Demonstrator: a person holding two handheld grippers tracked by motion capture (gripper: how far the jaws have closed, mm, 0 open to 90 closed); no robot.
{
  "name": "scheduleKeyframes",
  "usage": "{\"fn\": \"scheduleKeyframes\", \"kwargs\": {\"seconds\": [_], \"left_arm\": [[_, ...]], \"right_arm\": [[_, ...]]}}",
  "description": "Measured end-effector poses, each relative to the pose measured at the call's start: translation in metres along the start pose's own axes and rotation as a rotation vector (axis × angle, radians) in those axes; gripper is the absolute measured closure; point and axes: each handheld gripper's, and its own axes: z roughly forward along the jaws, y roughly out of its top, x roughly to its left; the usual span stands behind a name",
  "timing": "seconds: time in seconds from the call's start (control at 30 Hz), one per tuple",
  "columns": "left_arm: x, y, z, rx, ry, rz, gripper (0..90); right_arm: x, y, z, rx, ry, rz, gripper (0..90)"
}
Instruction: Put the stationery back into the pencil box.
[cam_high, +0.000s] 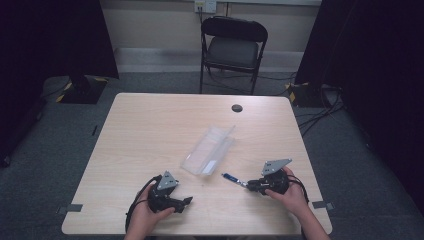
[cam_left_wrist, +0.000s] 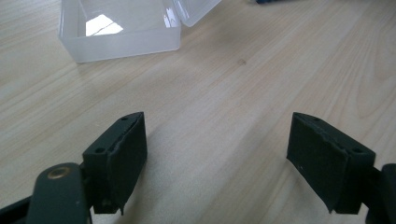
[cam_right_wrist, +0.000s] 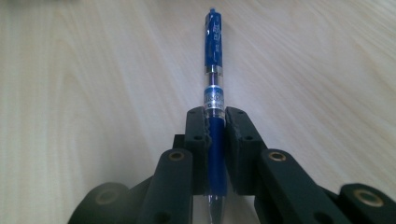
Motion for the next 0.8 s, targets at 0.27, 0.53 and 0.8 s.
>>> {"fn": "scheduleKeyframes", "kwargs": {"seconds": [0.27, 0.53, 0.8], "left_arm": [[-0.002, -0.001, -0.001, -0.02, -0.022, -0.004, 22.3], [-0.011, 0.005, -0.004, -0.038, -0.065, 0.03, 22.3], [-0.013, 0.005, -0.002, -0.044, -0.091, 0.023, 23.5]], "right_arm": [[0.032, 0.011, 0.012, -0.014, 0.108, -0.089, 80.6], [0.053, 0.032, 0.039, 0.015, 0.175, -0.181, 80.6], [0.053, 0.035, 0.04, 0.011, 0.15, -0.192, 72.0]]}}
